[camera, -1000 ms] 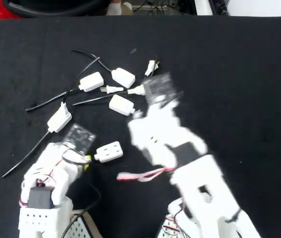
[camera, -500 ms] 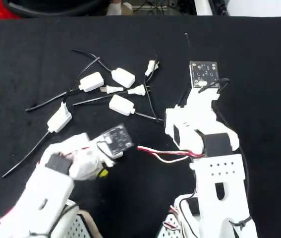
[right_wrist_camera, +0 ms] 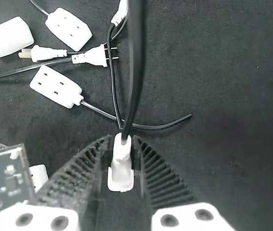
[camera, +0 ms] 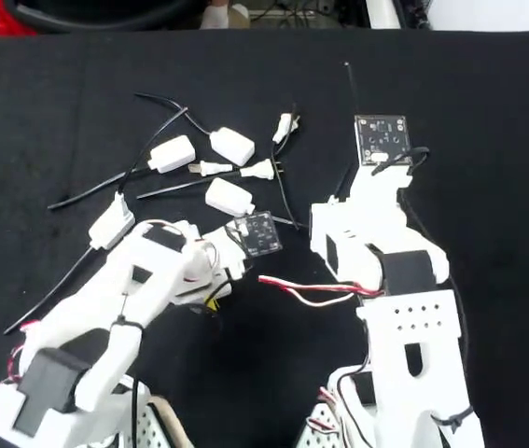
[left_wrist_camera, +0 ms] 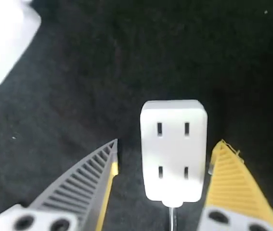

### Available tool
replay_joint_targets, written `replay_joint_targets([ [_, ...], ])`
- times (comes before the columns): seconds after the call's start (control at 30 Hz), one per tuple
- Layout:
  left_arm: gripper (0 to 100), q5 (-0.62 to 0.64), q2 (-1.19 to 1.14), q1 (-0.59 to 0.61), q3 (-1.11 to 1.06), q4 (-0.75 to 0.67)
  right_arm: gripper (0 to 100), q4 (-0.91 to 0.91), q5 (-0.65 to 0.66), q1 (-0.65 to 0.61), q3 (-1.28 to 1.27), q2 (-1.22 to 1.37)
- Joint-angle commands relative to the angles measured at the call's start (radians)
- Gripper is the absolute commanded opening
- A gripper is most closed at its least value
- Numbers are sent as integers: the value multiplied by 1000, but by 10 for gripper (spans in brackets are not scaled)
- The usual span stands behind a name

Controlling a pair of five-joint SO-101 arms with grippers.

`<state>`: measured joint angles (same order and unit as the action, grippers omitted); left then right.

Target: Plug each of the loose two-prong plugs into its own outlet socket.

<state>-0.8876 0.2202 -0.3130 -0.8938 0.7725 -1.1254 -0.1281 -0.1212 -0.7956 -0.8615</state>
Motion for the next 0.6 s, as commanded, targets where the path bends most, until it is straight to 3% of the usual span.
replay_joint_targets([
  [0.0,250,94,-21,-39,28,-25,12,28,12,3,-13,-4],
  [0.13,164,213,-21,-111,25,-23,12,43,11,3,-24,-4],
  [0.33,118,454,-21,-154,51,-18,12,40,9,2,-25,-4],
  [0.43,105,465,-20,-134,77,-2,12,34,11,2,-25,-4],
  [0.57,76,388,6,-91,151,163,12,32,11,2,-25,-4],
])
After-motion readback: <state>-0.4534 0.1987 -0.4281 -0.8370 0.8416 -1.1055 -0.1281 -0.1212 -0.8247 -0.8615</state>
